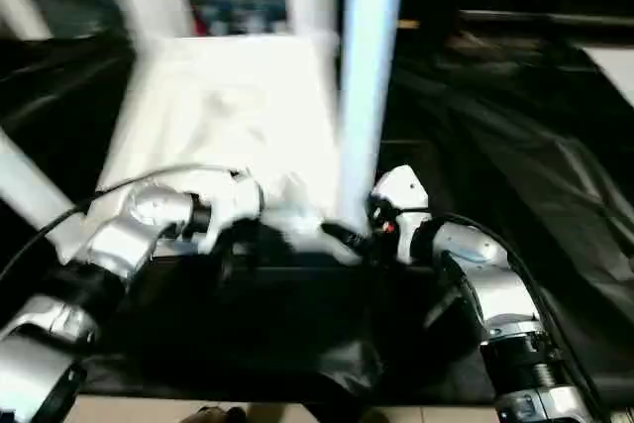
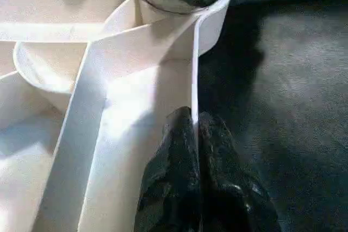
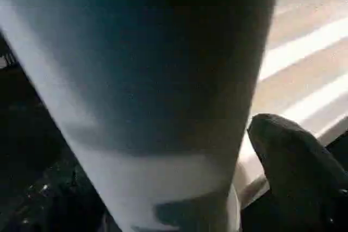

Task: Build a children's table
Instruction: Rotate leg to tighten

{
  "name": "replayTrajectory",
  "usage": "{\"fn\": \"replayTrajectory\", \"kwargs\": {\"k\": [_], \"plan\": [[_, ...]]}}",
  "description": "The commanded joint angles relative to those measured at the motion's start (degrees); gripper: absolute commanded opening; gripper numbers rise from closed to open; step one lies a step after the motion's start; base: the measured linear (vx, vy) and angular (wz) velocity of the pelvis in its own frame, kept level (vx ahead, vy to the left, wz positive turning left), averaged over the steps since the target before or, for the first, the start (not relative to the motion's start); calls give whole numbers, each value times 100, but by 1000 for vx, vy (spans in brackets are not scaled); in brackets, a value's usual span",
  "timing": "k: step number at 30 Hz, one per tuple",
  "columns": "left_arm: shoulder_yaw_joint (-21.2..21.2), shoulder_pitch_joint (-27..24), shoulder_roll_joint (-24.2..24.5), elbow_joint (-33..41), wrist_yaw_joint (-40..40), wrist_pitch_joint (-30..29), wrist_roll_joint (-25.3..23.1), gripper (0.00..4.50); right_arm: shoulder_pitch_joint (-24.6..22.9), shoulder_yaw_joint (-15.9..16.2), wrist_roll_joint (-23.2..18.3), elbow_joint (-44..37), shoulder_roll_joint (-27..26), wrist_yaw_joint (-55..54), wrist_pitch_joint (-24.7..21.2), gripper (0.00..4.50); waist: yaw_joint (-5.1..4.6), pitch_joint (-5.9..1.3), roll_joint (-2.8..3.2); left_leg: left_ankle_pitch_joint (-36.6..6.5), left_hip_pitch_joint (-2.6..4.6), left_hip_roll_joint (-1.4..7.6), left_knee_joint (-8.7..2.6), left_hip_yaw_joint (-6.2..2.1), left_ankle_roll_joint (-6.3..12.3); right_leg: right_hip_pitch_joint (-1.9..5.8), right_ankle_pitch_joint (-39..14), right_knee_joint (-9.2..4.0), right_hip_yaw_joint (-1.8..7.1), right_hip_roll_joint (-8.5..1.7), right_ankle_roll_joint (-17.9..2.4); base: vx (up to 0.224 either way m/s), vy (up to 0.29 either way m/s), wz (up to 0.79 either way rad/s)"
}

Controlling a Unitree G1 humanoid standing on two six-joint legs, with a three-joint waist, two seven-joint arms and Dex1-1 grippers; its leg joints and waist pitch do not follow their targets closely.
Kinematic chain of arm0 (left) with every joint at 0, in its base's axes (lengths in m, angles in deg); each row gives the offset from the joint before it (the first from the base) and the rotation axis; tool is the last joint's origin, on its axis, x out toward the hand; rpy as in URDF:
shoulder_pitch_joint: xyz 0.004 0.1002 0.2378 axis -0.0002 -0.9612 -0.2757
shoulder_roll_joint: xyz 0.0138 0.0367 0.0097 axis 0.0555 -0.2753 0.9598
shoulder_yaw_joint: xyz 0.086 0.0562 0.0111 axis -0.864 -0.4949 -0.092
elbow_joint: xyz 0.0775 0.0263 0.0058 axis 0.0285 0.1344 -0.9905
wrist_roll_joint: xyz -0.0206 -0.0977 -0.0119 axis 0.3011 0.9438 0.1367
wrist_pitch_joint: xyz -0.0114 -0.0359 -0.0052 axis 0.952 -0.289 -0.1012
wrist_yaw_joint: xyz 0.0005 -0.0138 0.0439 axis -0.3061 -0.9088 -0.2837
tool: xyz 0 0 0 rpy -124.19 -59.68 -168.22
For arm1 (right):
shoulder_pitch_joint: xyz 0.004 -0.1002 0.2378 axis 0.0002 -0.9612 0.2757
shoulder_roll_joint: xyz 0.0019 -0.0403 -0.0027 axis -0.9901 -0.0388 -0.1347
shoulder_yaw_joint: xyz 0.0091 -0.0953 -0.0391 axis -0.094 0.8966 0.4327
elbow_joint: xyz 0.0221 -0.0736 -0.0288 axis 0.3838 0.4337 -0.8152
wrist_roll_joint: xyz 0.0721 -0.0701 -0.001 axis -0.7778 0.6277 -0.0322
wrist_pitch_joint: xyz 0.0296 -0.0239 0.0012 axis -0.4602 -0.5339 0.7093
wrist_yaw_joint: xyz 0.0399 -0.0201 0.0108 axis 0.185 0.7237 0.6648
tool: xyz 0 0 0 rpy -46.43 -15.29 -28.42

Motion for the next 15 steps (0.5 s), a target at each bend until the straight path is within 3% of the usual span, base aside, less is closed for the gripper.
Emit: {"fn": "replayTrajectory", "kwargs": {"k": [1, 5, 7, 10, 15], "plan": [[-106, -161, -134, 168, -234, 29, 350, 0, -35, 83, 0, -123, 76, 149, -85, 389, -16, -313, -139, -830, 121, 315, -337, -86, 744, 275, -670, -290, 116, -239, -1615, 0, 0, 0], [-47, -174, -119, 136, -169, 37, 258, 0, -80, 158, 90, -79, 151, 289, -49, 389, -19, -317, -154, -907, 121, 304, -346, -95, 629, 272, -912, -319, 135, -248, -1481, 0, 0, 0], [-20, -163, -86, 138, -128, 26, 221, 0, -89, 199, 126, -56, 213, 373, -15, 389, -16, -336, -161, -653, 110, 291, -320, -92, 726, 282, -531, -275, 130, -232, -1508, 0, 0, 0], [16, -134, -51, 93, -91, 38, 193, 0, -80, 230, 170, 21, 302, 408, 23, 389, -14, -333, -168, -555, 104, 285, -305, -84, 811, 283, -369, -260, 123, -226, -1546, 0, 0, 0], [36, -142, -54, 125, -56, -9, 202, 0, -74, 120, 94, 56, 250, 385, -60, 374, -11, -330, -163, -598, 110, 289, -302, -83, 829, 279, -495, -270, 119, -225, -1553, 0, 0, 0]]}}
